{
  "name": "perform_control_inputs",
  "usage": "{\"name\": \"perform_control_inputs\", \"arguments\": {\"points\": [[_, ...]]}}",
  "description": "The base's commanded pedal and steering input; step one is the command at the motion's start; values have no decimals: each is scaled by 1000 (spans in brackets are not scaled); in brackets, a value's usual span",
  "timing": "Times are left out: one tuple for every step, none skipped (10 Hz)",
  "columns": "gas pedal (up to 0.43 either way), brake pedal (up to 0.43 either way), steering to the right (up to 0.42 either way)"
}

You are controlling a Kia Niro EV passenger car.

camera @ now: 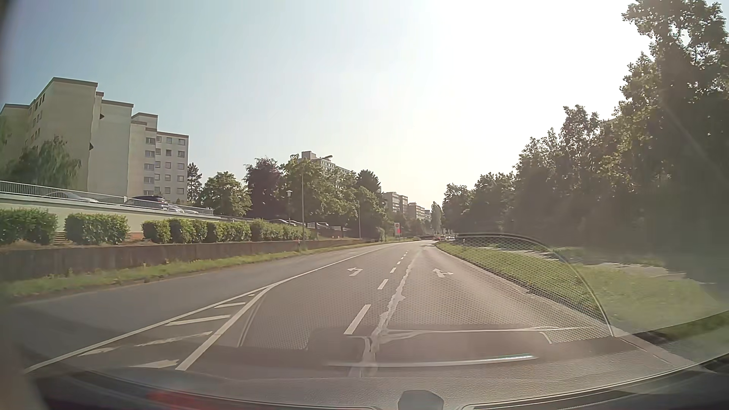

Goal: Follow the waypoints while adhering to traffic rules and regulations

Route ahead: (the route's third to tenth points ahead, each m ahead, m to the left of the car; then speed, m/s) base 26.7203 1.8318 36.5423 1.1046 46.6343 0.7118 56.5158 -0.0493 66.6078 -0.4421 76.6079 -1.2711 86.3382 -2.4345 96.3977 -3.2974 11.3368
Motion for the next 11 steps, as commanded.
{"name": "perform_control_inputs", "arguments": {"points": [[339,30,-11],[319,30,-9],[299,30,-9],[280,30,-9],[240,30,-8],[197,30,-8],[157,30,-8],[130,30,-7],[98,30,-6],[67,30,-6],[47,30,-5]]}}
